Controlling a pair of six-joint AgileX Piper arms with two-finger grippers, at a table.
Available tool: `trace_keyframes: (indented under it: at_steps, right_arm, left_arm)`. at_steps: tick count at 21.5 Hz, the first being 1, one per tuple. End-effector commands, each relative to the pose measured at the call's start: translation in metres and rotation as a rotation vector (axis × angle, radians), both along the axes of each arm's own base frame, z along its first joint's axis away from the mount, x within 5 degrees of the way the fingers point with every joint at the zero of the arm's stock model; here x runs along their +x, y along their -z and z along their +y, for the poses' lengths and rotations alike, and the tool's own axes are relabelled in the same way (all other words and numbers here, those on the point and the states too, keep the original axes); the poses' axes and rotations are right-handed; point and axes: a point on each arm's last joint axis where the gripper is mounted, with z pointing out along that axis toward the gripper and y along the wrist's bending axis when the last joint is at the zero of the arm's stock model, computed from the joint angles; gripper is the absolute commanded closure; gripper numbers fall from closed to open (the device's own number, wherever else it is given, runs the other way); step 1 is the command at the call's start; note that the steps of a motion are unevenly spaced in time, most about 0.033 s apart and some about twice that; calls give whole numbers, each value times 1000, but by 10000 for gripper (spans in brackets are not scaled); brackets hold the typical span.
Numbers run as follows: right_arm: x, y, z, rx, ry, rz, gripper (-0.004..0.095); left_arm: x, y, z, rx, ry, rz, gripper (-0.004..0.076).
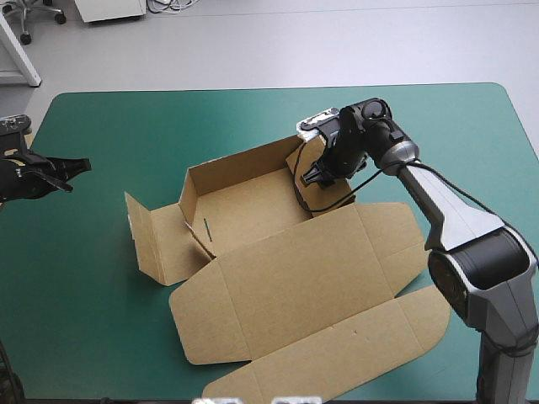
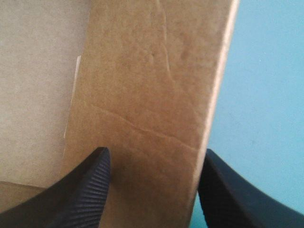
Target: Fold the box
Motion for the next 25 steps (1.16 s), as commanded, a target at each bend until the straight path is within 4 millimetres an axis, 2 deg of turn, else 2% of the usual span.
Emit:
trace_keyframes:
  at_steps: [1,5,9,10,11,13,15,17,19,25]
  right_arm:
    - [-3,-29,-3,41,0,-93,395]
    - [2,-15,-1,32,15,-55,395]
    - [4,-10,0,38,33,-45,397]
    - [4,-10,0,37,39,-45,441]
    - [4,-10,0,36,42,-45,525]
    - [4,-10,-1,28,42,-40,888]
    - [3,-11,-2,26,48,-37,916]
    - [-1,-21,-6,44,61,-34,925]
    - [-6,-38,-20,78,89,-42,925]
    - [-14,-85,-77,251,201,-94,925]
  left_arm:
    - [-3,-22,-1,16,-10,-109,726]
    - [-4,-21,-1,14,-9,-101,726]
    - [-4,-21,-1,15,-7,-98,726]
    - [-4,-21,-1,15,-7,-98,726]
    - [-4,-21,-1,15,-7,-98,726]
    - [-4,-21,-1,15,-7,-98,726]
    - [-4,-21,-1,14,-7,-96,726]
    - [-5,-22,-2,15,-5,-100,726]
    - [-8,-26,-3,29,4,-111,726]
    - [-13,-31,-5,28,6,-130,726]
